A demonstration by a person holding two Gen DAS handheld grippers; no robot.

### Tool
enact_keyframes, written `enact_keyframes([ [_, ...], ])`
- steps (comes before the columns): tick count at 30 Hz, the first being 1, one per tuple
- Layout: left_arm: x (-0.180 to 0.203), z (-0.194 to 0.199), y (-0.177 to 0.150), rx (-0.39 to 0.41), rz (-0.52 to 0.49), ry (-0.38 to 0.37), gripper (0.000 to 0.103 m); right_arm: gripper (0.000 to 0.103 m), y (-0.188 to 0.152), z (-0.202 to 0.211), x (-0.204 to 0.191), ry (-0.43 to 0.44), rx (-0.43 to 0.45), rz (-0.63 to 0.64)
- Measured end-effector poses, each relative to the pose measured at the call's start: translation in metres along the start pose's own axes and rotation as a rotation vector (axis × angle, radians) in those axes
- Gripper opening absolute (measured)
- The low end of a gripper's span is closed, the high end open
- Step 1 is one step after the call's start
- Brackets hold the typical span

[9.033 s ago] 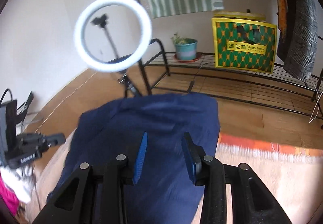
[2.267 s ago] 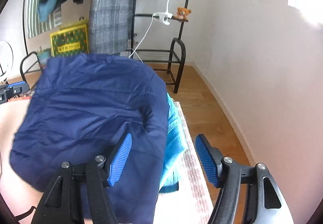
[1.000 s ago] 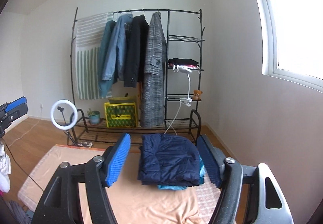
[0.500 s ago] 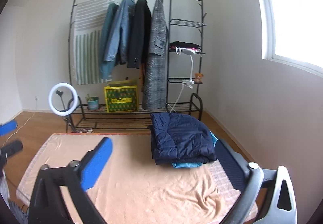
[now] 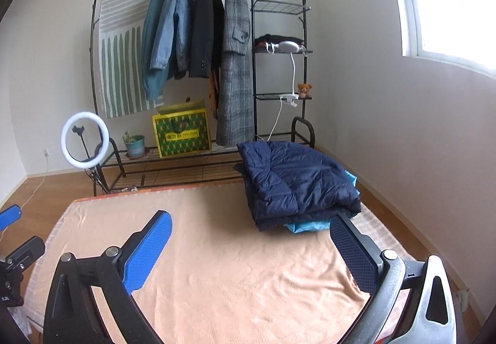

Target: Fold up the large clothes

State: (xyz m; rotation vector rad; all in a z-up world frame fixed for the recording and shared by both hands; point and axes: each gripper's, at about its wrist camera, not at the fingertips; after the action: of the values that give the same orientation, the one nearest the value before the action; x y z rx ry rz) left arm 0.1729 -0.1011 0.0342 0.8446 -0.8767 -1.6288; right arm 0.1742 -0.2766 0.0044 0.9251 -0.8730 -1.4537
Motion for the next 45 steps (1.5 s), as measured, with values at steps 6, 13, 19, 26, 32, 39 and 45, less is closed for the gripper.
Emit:
enact_keyframes([
  [6, -0.002, -0.038, -0.019, -0.09, 0.014, 0.023, 0.103, 0.103, -0.024, -0.036, 0.0, -0.029, -0.045, 0.003],
  [13, 0.001, -0.059, -0.034, -0.138, 0.008, 0.056, 0.103, 0.103, -0.045, -0.056, 0.006, -0.062, -0.04, -0.018],
  [19, 0.004, -0.06, -0.037, -0.134, -0.003, 0.061, 0.103, 0.103, -0.049, -0.067, 0.009, -0.073, -0.074, 0.009],
  [26, 0.004, -0.06, -0.036, -0.134, -0.001, 0.06, 0.103, 0.103, -0.051, -0.07, 0.017, -0.078, -0.085, -0.013],
  [32, 0.005, -0.057, -0.035, -0.121, 0.005, 0.063, 0.103, 0.103, -0.052, -0.07, 0.018, -0.078, -0.087, -0.014],
  [39, 0.004, -0.056, -0.034, -0.123, 0.005, 0.062, 0.103, 0.103, -0.053, -0.071, 0.017, -0.075, -0.09, -0.009],
  [45, 0.005, -0.055, -0.033, -0.121, 0.003, 0.064, 0.103, 0.103, -0.053, -0.072, 0.015, -0.074, -0.092, -0.009],
])
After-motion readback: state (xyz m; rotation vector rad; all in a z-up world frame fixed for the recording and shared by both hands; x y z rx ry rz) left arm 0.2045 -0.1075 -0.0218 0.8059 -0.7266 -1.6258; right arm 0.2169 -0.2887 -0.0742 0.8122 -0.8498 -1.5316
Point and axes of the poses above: each gripper's, at about its wrist camera, not at the fingertips, and z roughly against the way its jaws point, x to its right, y to its top, and after that the axes turned 10 degrees about y, right-handed
